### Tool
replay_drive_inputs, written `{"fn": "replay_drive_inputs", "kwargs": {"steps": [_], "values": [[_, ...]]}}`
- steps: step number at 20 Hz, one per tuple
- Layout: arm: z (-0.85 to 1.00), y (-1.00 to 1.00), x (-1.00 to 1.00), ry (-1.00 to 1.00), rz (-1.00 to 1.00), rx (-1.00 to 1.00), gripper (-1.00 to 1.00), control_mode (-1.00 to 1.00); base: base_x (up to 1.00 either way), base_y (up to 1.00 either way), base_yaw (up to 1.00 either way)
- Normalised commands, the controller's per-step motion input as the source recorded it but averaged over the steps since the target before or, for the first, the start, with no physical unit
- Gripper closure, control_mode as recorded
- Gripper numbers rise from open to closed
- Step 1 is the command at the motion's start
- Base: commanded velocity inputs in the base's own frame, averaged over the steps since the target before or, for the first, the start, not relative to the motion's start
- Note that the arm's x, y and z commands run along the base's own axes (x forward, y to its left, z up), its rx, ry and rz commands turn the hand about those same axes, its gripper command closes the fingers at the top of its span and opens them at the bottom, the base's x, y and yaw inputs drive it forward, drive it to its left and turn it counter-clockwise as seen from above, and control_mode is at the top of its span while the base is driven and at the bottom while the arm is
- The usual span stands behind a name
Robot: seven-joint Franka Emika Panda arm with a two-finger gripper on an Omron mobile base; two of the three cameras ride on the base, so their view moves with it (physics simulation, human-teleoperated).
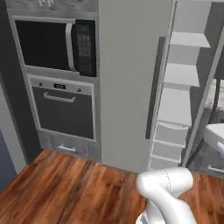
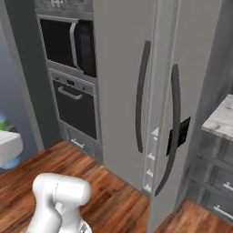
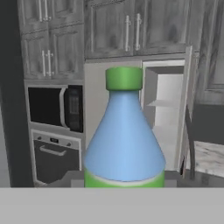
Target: Take the bottled waters from the counter and place them in the freezer to freeze. Close the freezer door after placing the bottles.
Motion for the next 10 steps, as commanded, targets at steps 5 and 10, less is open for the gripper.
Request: {"fn": "replay_drive_inputs", "kwargs": {"steps": [5,10], "values": [[0.0,0.0,0.0,0.0,0.0,0.0,1.0,1.0,0.63,1.0,-0.31],[0.0,0.0,0.0,0.0,0.0,0.0,1.0,1.0,0.72,1.0,-0.39]]}}
